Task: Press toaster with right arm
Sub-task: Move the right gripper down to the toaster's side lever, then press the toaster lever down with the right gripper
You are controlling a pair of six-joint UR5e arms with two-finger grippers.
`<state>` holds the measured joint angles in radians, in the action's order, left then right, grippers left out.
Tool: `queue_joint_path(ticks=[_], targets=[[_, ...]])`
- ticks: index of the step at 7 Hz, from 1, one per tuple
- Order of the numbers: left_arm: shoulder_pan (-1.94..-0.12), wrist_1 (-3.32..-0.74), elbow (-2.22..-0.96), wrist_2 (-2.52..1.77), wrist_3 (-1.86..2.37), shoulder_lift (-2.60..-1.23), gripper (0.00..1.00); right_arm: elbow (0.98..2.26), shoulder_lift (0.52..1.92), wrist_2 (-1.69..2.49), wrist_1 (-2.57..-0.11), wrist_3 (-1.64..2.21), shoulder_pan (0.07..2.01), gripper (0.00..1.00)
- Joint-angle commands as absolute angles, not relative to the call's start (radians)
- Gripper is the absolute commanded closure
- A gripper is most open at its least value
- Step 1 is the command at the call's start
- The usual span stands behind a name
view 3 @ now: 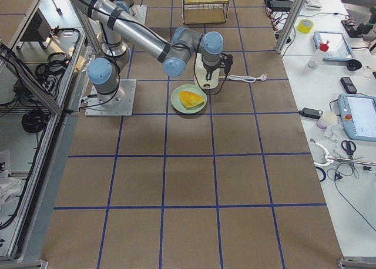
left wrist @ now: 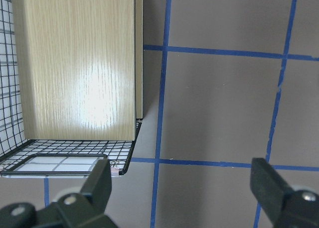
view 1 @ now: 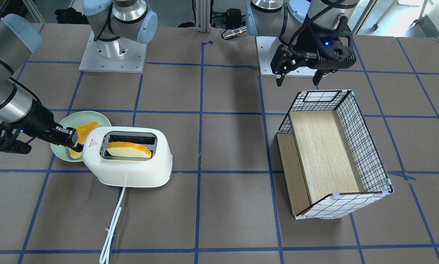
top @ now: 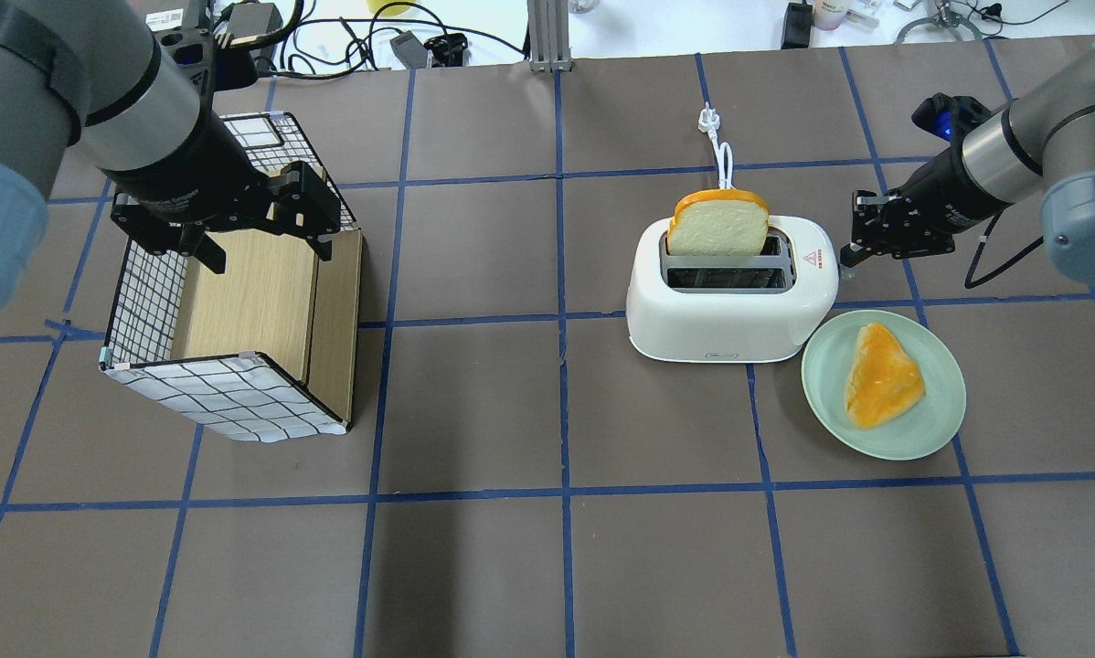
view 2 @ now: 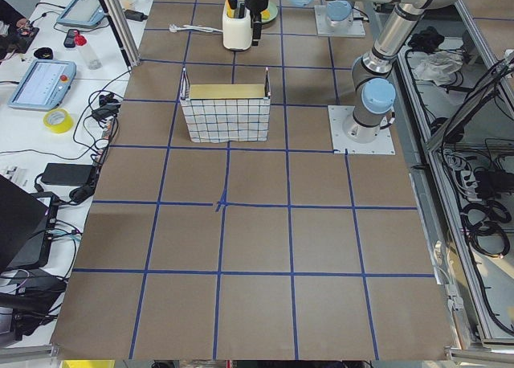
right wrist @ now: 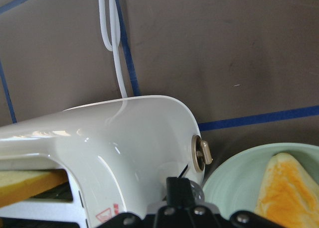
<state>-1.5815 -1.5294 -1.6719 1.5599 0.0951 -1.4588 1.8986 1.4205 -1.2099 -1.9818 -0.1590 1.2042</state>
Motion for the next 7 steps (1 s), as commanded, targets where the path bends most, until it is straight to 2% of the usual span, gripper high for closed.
queue_joint_path(ticks=[1,7], targets=[[-1.582,-1.529,-1.672,1.56,0.095,-1.459,0.0,1.899,1.401,-1.209,-1.983,-0.16,1.204,1.0],[-1.582,-1.529,-1.671,1.56,0.095,-1.459,0.0,1.899,1.362,-1.209,-2.006,-0.158,1.204,1.0]])
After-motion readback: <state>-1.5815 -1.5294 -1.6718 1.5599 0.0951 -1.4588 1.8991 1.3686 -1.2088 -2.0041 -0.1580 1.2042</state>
